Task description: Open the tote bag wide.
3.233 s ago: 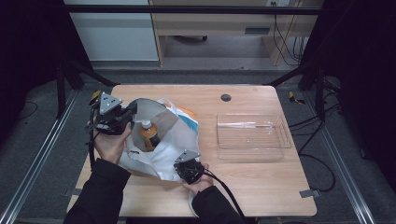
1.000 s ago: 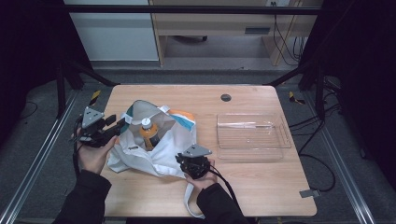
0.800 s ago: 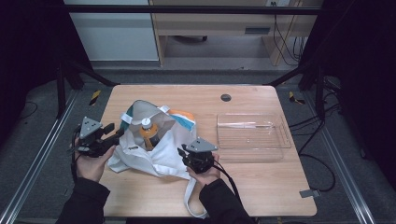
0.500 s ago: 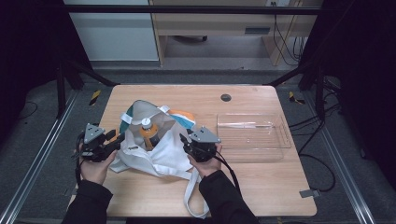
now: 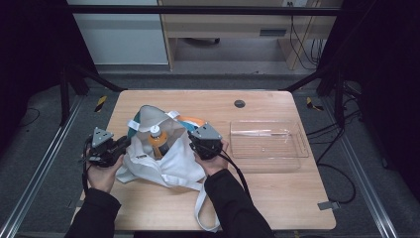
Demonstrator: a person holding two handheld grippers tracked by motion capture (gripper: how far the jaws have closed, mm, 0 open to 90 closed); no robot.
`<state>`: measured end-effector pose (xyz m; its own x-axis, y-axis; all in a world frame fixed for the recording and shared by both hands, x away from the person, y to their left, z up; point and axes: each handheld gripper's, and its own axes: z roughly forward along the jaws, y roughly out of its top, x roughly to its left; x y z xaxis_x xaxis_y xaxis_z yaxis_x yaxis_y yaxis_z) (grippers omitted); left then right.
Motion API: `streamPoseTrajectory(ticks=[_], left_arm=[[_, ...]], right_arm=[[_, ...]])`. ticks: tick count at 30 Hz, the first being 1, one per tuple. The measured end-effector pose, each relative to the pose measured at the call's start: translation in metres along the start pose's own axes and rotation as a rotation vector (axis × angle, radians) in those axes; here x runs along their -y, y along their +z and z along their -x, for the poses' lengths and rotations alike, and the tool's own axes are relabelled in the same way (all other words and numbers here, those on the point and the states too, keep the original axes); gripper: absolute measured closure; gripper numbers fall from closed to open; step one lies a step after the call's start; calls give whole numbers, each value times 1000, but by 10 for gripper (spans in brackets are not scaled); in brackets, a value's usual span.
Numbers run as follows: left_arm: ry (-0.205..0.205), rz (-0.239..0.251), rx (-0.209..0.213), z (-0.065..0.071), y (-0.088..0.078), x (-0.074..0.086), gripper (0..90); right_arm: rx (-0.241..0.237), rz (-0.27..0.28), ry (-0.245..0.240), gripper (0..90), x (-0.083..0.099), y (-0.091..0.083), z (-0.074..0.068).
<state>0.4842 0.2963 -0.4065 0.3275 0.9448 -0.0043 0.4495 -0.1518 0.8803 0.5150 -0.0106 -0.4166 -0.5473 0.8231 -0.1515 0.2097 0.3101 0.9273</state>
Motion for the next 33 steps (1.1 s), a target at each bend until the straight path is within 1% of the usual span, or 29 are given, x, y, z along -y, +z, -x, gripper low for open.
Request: streamPoseTrajectory(ticks=[1,3,4,5,6,7,8,9,11,13,14,15,16,17,18,19,22,24,26,27,28,30,31,33], left_arm=[[1,-9,1,-1,1,-1,814],[4,-15,-10,-1,3,0,832],[12,-39,-16,-1,6,2,851],[12,-39,-16,-1,6,2,857],[35,-71,-41,-1,10,5,863],[35,-71,-41,-1,10,5,864],[34,-83,-43,-1,12,7,864],[32,-93,-47,-2,14,8,864],[31,-111,-51,-4,17,12,867],[28,-117,-54,-5,19,14,868],[30,-118,-56,-5,19,15,869],[36,-124,-59,-4,20,15,869],[54,-137,-69,-2,23,16,869],[54,-137,-69,-2,23,16,868],[65,-145,-75,-2,24,17,868],[65,-147,-76,-2,25,18,868],[67,-174,-80,-4,30,24,866],[66,-183,-81,-5,32,26,864],[63,-183,-77,-5,33,27,861],[66,-186,-79,-5,33,27,861],[69,-185,-81,-5,34,27,859],[75,-188,-82,-4,34,28,858],[77,-184,-84,-3,35,28,854],[75,-181,-84,-3,34,28,837]], right_arm=[[-7,-6,4,763,-1,2,1],[-4,-15,16,811,0,6,2],[3,-32,24,852,3,11,3],[3,-32,24,852,3,11,3],[11,-46,36,876,6,14,4],[11,-50,40,880,7,15,4],[10,-58,53,882,8,16,4],[10,-58,53,882,8,16,4],[8,-72,69,884,11,19,4],[9,-79,70,885,15,23,3],[14,-92,85,885,22,28,3],[12,-102,98,884,26,31,3],[14,-114,103,884,30,34,3],[14,-114,103,884,30,34,3],[14,-127,105,884,34,37,3],[14,-135,105,883,37,39,1],[13,-153,97,881,44,45,-3],[11,-159,109,881,47,47,-4],[8,-163,111,881,49,48,-3],[4,-160,112,881,52,49,-3],[1,-153,125,880,56,51,-3],[1,-155,128,880,57,51,-4],[3,-163,109,879,57,52,-6],[3,-163,107,875,56,51,-6]])
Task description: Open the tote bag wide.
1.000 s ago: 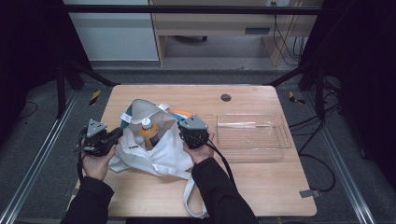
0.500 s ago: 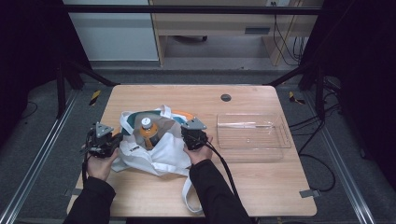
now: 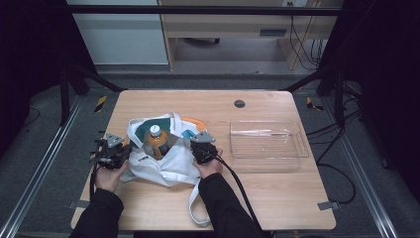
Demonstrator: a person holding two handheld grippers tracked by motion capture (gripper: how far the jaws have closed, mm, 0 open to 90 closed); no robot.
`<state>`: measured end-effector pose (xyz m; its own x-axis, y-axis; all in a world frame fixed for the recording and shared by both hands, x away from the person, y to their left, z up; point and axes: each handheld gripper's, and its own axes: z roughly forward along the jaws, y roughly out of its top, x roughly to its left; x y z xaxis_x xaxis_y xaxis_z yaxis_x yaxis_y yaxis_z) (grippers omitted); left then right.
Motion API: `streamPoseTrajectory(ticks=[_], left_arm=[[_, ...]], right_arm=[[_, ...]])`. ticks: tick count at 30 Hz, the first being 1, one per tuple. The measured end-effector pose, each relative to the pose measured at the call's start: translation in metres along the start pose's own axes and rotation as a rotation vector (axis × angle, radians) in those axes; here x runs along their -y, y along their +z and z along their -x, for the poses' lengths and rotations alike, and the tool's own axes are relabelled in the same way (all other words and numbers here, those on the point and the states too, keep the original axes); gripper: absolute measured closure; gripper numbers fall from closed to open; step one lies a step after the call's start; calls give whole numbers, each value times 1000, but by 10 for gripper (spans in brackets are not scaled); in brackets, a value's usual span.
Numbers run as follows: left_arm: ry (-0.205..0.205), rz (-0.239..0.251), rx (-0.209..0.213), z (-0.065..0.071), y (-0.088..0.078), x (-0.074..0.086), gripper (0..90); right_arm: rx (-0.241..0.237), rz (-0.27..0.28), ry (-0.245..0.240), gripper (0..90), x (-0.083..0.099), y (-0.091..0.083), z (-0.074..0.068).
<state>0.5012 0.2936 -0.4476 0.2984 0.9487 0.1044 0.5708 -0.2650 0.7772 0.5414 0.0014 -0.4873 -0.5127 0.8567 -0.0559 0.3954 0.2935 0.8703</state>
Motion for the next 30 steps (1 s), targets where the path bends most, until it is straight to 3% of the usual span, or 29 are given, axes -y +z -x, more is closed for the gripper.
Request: streamPoseTrajectory(ticks=[4,6,7,8,14,20,24,26,30], left_arm=[[-12,41,5,-2,-6,0,772],[-32,106,27,-5,-16,-3,710],[-32,106,27,-5,-16,-3,682],[-32,150,30,-4,-23,-6,657],[2,220,56,4,-34,-21,575],[20,226,56,9,-29,-33,572],[30,216,47,12,-20,-40,576],[33,198,34,14,-10,-46,582],[30,192,16,15,-4,-50,634]], right_arm=[[-12,10,11,846,-2,-4,1],[-27,41,7,833,-7,-13,0],[-28,53,6,832,-9,-15,0],[-32,61,10,827,-11,-18,-1],[-41,113,-5,782,-19,-36,0],[-89,132,-41,775,-22,-60,-6],[-133,113,-50,785,-15,-65,-13],[-171,45,-79,805,-1,-61,-25],[-198,-14,-80,838,16,-51,-32]])
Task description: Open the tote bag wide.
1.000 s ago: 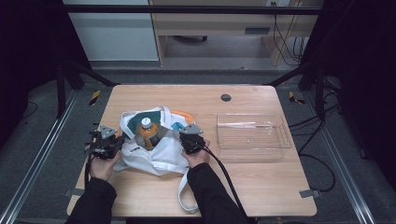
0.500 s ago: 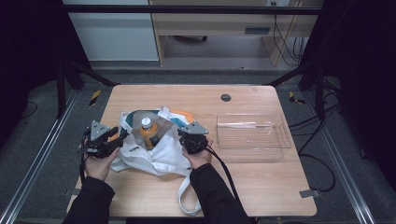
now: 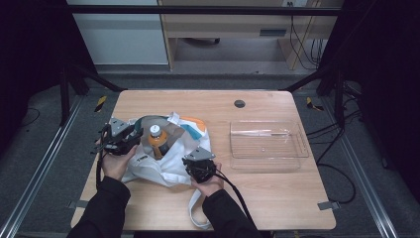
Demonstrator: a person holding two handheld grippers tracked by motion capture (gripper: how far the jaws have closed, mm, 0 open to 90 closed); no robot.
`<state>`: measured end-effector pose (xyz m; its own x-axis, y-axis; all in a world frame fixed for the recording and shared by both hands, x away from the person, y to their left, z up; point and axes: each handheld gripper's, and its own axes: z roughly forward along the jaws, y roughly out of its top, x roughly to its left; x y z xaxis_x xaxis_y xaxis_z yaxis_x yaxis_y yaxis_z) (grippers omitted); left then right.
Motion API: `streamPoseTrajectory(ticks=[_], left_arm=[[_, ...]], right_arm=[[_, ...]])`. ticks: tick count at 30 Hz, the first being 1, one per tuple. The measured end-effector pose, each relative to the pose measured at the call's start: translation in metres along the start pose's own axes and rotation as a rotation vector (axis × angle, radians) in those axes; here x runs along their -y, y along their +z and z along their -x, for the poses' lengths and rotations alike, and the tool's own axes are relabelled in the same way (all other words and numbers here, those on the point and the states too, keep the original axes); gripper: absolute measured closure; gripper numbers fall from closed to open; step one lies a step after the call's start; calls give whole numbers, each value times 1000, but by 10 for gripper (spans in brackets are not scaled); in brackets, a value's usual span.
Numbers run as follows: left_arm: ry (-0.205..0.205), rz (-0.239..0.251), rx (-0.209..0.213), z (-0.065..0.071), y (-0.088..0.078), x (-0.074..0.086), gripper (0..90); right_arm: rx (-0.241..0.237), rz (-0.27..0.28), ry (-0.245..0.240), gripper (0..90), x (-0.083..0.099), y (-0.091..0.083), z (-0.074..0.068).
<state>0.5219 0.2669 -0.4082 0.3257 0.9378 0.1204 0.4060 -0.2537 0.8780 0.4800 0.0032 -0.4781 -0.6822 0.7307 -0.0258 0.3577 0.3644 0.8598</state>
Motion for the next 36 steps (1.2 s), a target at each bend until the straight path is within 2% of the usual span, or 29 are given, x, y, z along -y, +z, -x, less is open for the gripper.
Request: streamPoseTrajectory(ticks=[1,3,5,6,7,12,17,21,27,33,35,36], left_arm=[[-6,-5,-2,0,2,0,634],[-10,-6,13,1,6,-3,735],[-3,-7,4,2,7,-4,765],[1,-8,0,3,8,-6,765],[5,-10,-9,4,9,-10,806],[-4,-23,-24,1,13,-19,863],[-3,-43,-35,-2,26,-25,867],[-24,-53,-33,-3,35,-23,866],[-56,-97,-12,-8,49,-13,860],[-74,-60,33,-11,40,-12,827],[-72,-53,33,-11,37,-13,766],[-62,-47,32,-11,34,-14,766]], right_arm=[[0,0,0,838,0,0,0],[-20,-49,11,873,10,10,-3],[-25,-66,7,882,13,13,-3],[-32,-83,5,891,16,15,-5],[-46,-117,0,900,19,19,-6],[-70,-154,-5,900,20,22,-9],[-94,-161,3,900,20,22,-9],[-97,-159,-4,900,20,22,-9],[-102,-158,-4,900,21,21,-10],[-90,-155,-10,900,21,21,-12],[-91,-157,-8,900,21,21,-12],[-93,-161,-10,900,20,20,-12]])
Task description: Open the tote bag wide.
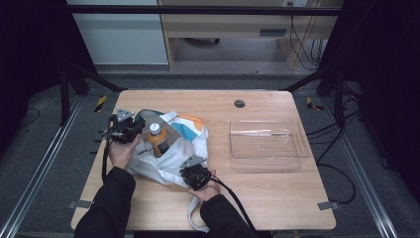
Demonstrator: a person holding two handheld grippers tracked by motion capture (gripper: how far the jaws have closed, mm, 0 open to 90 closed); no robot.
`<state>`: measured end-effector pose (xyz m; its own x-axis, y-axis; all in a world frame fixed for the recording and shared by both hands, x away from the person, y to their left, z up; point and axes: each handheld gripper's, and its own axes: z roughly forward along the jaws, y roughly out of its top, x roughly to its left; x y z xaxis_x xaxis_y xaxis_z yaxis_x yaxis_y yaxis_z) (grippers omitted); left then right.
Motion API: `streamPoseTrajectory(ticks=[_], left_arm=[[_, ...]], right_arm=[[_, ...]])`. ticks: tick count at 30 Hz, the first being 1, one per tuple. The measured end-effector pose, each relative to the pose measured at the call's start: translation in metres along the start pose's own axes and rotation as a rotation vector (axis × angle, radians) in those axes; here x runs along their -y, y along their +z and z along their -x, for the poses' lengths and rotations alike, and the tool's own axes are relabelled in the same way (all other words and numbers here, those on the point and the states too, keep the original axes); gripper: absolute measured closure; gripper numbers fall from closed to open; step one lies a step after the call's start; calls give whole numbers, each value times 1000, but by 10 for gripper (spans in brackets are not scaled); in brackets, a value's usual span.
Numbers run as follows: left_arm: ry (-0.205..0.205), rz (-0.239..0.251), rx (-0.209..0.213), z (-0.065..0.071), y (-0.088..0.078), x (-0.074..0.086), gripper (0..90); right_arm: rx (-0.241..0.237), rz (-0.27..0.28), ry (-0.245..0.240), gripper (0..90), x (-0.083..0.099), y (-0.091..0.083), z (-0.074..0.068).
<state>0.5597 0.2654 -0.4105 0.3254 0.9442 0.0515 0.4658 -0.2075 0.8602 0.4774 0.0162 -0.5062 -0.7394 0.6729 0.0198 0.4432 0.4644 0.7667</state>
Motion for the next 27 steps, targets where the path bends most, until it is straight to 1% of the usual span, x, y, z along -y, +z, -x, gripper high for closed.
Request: streamPoseTrajectory(ticks=[1,2,3,4,5,6,7,8,10,11,12,13,14,15,16,17,18,19,20,21,22,23,24,25,26,27], left_arm=[[8,8,1,0,-5,0,718],[8,8,1,0,-5,0,687],[8,13,0,0,-8,1,687],[8,25,-2,0,-12,1,643],[8,33,2,0,-15,2,643],[1,45,11,0,-19,3,620],[1,50,19,0,-22,4,620],[2,64,22,1,-30,7,599],[7,74,33,2,-38,10,580],[7,74,33,2,-38,10,572],[9,78,38,3,-42,13,564],[8,85,45,4,-46,15,564],[11,88,53,7,-52,20,551],[11,90,59,8,-56,23,547],[14,91,66,9,-59,25,543],[14,91,66,9,-59,25,538],[11,96,71,10,-62,28,531],[7,99,78,11,-65,31,531],[5,102,82,13,-68,34,526],[1,102,89,13,-72,36,524],[2,103,92,15,-76,39,513],[2,103,92,15,-76,39,508],[4,109,100,17,-81,43,504],[4,109,100,17,-81,43,499],[3,107,105,18,-84,46,493],[3,107,105,18,-84,46,490]], right_arm=[[12,-7,-6,891,-1,-2,1],[12,-7,-6,891,-1,-2,1],[15,3,-1,871,-1,-4,1],[20,31,8,861,-3,-10,3],[20,31,8,861,-3,-10,3],[25,69,12,839,-6,-18,6],[25,69,12,839,-6,-18,6],[29,116,22,806,-9,-29,10],[35,149,34,771,-10,-37,13],[35,149,34,771,-10,-37,13],[46,174,34,729,-11,-46,17],[46,174,34,729,-11,-46,17],[57,192,35,695,-11,-55,21],[61,202,40,678,-12,-59,22],[64,210,41,660,-12,-63,24],[64,210,41,660,-12,-63,24],[72,218,38,618,-12,-71,25],[72,218,38,618,-12,-71,25],[77,222,31,607,-12,-75,26],[82,223,26,584,-12,-79,26],[88,232,23,527,-12,-87,27],[88,232,23,527,-12,-87,27],[92,241,24,476,-12,-94,28],[92,241,24,476,-12,-94,28],[92,246,24,424,-10,-101,30],[92,246,24,424,-10,-101,30]])
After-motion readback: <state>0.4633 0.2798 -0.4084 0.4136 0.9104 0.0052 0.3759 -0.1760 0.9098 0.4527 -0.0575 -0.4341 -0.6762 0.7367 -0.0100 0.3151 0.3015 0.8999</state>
